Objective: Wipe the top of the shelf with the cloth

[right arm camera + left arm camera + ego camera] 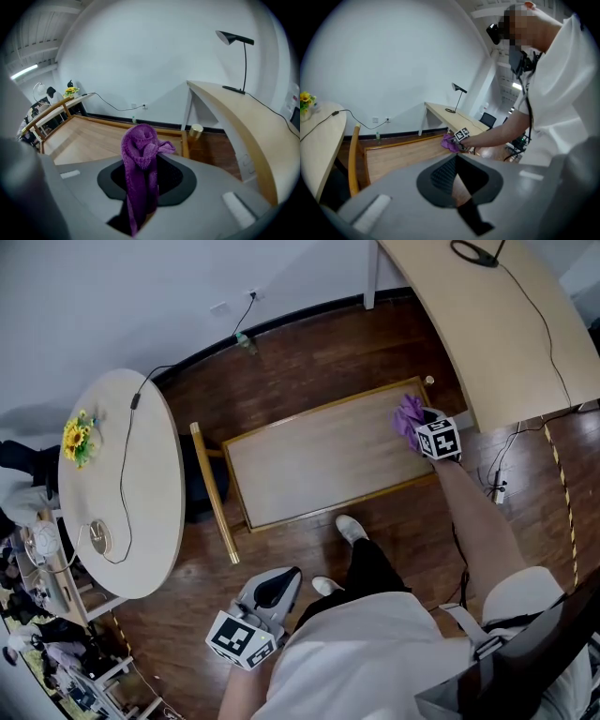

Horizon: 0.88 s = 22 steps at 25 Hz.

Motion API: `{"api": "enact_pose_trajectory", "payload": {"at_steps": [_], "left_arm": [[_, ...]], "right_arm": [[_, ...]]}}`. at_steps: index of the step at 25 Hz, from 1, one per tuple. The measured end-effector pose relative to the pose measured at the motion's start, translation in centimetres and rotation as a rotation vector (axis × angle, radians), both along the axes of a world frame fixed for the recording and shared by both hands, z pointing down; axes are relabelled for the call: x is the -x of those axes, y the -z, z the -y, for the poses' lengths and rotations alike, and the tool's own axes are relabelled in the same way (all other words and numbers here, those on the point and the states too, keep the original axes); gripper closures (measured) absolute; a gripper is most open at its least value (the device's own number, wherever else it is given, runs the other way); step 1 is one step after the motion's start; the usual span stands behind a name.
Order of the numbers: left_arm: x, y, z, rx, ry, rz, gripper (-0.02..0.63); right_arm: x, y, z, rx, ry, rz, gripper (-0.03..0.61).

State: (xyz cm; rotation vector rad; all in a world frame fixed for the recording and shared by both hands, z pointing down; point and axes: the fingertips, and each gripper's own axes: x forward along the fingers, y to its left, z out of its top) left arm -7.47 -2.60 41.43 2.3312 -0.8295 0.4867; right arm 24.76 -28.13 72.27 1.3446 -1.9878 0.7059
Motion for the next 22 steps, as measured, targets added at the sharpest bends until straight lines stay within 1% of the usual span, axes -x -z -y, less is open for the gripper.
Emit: {"api": "enact_pose_trajectory", "payload": {"at_steps": [3,5,6,8,11,14,18,22], "left_arm": [[-0.4,0.1,-0.4,0.001,-0.005,-0.001,0.597],[-0.2,0.2,-0.6,-0.001,0.001,0.001,0.597],[0.0,0.2,-0.6,-0.003,0.008,0.001,0.597],[0.6,0.5,-0.6,-0.011,0.025,-0.002,0.597],[1.3,0.6,-1.0,-0.022,0.047,-0.005,0.597],[2.4,0.6,-1.7,-0.026,0.072,-0.005,0.597],[4.1,0.7,-2.9,-0.022,0.114,0.003,0.597],[5.9,0.5,-4.2,-0.005,0.158,0.016,0.597]], "right_arm": [[-2.3,0.1,-0.3,0.003,-0.033,-0.029,0.483],[-2.6,0.5,-0.3,-0.003,-0.057,-0.025,0.483],[-2.0,0.9,-0.3,-0.011,-0.060,-0.016,0.483],[0.5,2.0,-0.3,-0.033,-0.037,0.019,0.483],[7.3,3.9,-0.9,-0.067,0.048,0.107,0.483],[16.6,5.2,-2.5,-0.074,0.172,0.216,0.483],[28.7,6.0,-5.2,-0.046,0.322,0.337,0.483],[38.7,6.0,-7.9,-0.005,0.437,0.405,0.483]]}}
